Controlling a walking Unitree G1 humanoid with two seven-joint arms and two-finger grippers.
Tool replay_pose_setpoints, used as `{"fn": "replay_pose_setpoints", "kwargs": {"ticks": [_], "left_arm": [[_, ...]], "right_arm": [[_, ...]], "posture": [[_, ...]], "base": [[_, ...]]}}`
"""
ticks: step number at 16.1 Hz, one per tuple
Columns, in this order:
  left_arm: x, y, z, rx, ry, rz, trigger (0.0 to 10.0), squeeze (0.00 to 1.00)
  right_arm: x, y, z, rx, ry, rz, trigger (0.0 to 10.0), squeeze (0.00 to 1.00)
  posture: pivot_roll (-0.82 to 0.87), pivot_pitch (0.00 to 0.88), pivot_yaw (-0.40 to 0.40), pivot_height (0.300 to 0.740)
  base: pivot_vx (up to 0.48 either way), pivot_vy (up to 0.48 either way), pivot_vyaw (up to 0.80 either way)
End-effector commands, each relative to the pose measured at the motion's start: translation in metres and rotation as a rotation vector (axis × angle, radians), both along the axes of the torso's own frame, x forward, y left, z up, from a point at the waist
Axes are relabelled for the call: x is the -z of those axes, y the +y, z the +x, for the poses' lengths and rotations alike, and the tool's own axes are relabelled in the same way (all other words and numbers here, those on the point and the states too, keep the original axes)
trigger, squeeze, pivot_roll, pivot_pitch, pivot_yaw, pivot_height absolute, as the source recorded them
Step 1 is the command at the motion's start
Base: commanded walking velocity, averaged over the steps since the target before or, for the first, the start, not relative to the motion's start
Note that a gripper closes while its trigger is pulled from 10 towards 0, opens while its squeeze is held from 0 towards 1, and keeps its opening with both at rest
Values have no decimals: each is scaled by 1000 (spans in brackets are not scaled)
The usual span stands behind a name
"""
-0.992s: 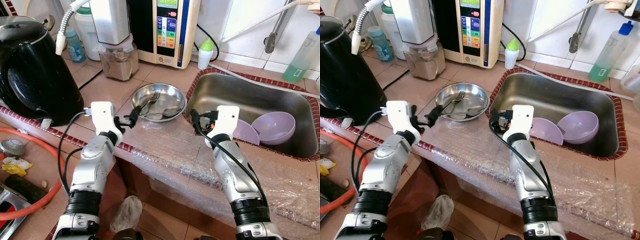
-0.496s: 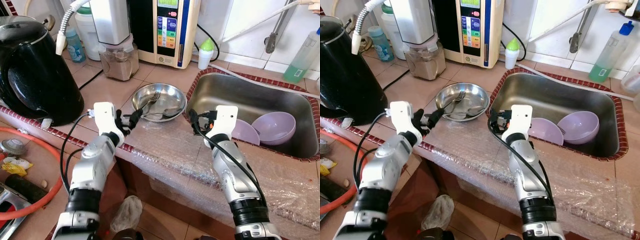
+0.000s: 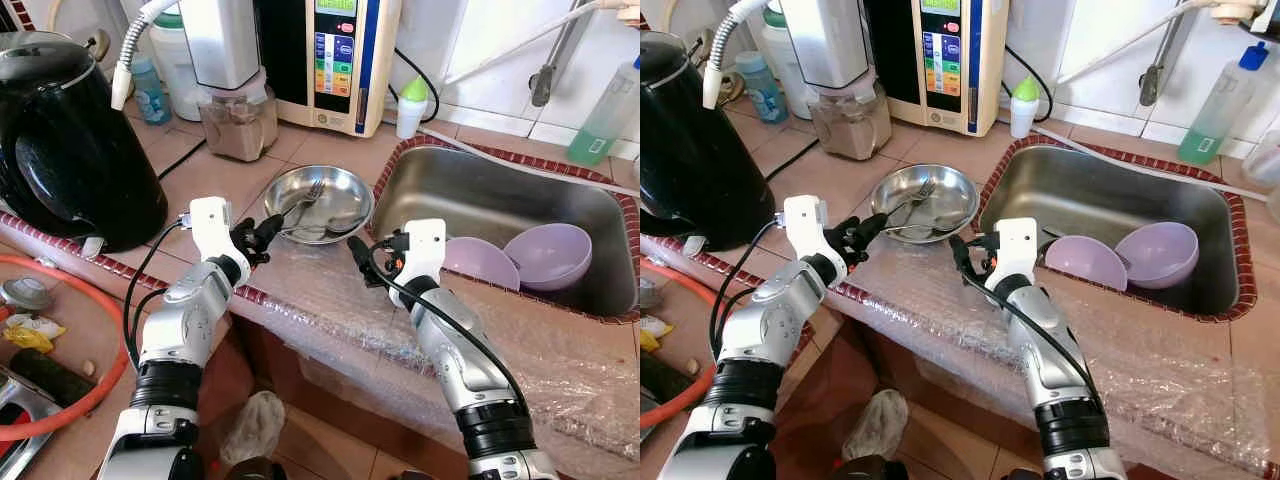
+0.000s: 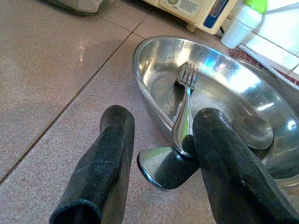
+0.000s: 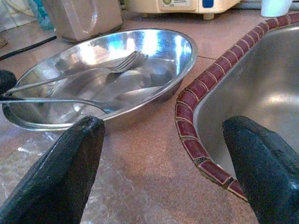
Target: Kitchen organization
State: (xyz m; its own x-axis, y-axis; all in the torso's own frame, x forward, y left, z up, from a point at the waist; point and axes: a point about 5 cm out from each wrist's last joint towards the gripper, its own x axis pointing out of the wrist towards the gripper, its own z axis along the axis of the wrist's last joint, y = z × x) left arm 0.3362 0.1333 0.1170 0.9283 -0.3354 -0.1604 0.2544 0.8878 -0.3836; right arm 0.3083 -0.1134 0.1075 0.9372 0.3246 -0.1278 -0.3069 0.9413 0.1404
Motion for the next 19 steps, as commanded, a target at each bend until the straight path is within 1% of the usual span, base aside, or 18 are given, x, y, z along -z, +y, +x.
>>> {"fn": "replay_pose_setpoints", "kwargs": {"ticks": [1, 5, 7, 8, 9, 10, 12, 13, 14, 15, 17, 19], "left_arm": [[-1, 5, 3, -7, 14, -4, 0, 0], [-7, 8, 6, -22, 0, -19, 0, 0], [-13, 9, 7, -32, -37, -4, 0, 0], [-21, 11, 9, -37, -101, 39, 0, 0], [-24, 11, 9, -38, -116, 40, 0, 0], [-26, 11, 9, -29, -130, 71, 0, 0], [-26, 11, 9, -25, -134, 91, 0, 0], [-28, 12, 8, -35, -166, 101, 0, 0], [-28, 12, 8, -39, -168, 104, 0, 0], [-28, 12, 8, -41, -180, 125, 0, 0], [-34, 12, 8, -55, -223, 131, 0, 0], [-48, 10, 8, -45, -299, 90, 0, 0]], "right_arm": [[1, 0, -1, -6, 12, -12, 10000, 0], [2, 1, -1, -10, 19, -18, 10000, 0], [2, 1, -1, -8, 22, -20, 10000, 0], [2, 1, -1, -6, 22, -22, 10000, 0], [2, 0, -1, -5, 22, -22, 10000, 0], [3, 0, -1, -4, 24, -23, 10000, 0], [3, 0, -1, -3, 26, -25, 10000, 0], [3, 0, -1, -3, 26, -26, 10000, 0], [3, 0, -1, -2, 26, -27, 10000, 0], [4, 0, -1, -2, 26, -28, 10000, 0], [4, 0, 0, 1, 26, -30, 10000, 0], [3, 0, 0, 4, 20, -27, 10000, 0]], "posture": [[-20, 0, 57, 740], [-18, 0, 59, 740], [-18, 0, 60, 740], [-19, 0, 61, 740], [-19, 0, 61, 740], [-19, 0, 61, 740], [-16, 0, 61, 740], [-15, 0, 60, 740], [-15, 0, 60, 740], [-15, 0, 60, 740], [-15, 0, 60, 740], [-15, 0, 58, 740]], "base": [[0, 0, 0], [0, 0, 0], [0, 0, 0], [0, 0, 0], [0, 0, 0], [0, 0, 0], [0, 0, 0], [0, 0, 0], [0, 0, 0], [0, 0, 0], [0, 0, 0], [0, 0, 0]]}}
